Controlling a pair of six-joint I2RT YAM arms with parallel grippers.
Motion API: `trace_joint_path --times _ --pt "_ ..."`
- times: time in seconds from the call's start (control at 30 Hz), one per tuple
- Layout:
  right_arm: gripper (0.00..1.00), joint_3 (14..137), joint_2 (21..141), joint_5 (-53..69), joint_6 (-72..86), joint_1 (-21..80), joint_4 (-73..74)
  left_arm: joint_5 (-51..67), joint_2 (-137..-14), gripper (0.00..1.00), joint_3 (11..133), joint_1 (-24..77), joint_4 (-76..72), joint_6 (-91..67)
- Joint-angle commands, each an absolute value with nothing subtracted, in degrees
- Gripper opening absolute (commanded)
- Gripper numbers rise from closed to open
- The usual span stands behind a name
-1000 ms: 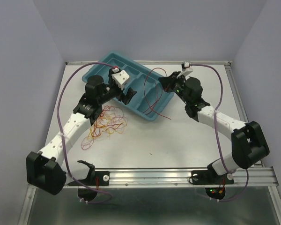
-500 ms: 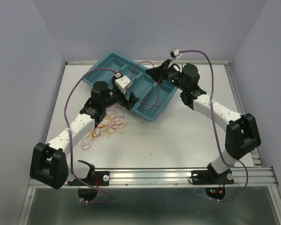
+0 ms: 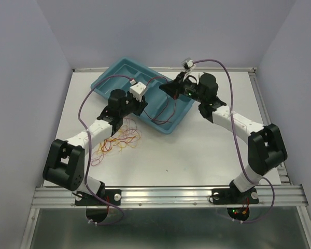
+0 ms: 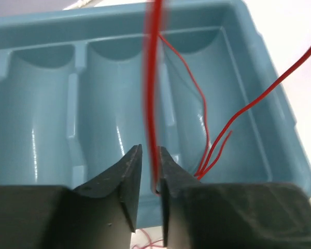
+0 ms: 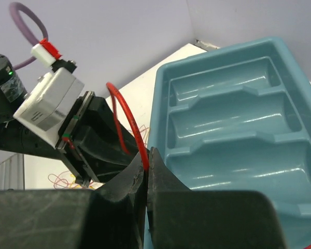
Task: Untangle the cables
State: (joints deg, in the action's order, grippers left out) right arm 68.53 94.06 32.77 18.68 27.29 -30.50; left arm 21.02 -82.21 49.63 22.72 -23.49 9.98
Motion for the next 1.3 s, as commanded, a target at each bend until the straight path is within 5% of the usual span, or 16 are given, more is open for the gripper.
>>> trace_joint_path --times 0.0,0.1,0.33,0.73,0.83,0.87,0.97,1.27 --pt "0.01 63.74 89.3 30.42 17.23 27.25 -33.22 23.72 -81.3 0.21 51.77 22.59 -26.19 10.54" --pt "0.01 60.74 87.72 24.8 18.71 26.98 -32.96 28.73 -80.77 0.04 49.93 22.59 -26.98 10.9" --pt "0.01 62.83 91.13 3.89 25.75 26.81 -15.49 29.36 -84.28 0.04 52.9 25.83 -24.97 10.46" --pt "0.01 68.29 102.3 -6.94 31.9 26.81 -7.48 17.06 -99.39 0.0 63.97 35.85 -15.48 8.96" --pt "0.11 68.99 102.66 -7.99 31.82 26.81 -6.6 12.58 -105.19 0.0 71.95 38.05 -10.03 9.41" --pt "0.23 68.91 102.48 -8.52 31.64 26.81 -6.42 12.22 -107.38 0.0 73.2 38.32 -8.98 8.97" --pt "0.4 67.94 99.33 -11.24 31.03 26.81 -5.89 9.85 -108.98 0.0 75.23 38.32 -7.12 8.35" --pt "0.59 63.64 85.98 -20.45 30.59 26.81 -4.57 8.17 -109.07 0.01 76.55 38.23 -3.96 8.52"
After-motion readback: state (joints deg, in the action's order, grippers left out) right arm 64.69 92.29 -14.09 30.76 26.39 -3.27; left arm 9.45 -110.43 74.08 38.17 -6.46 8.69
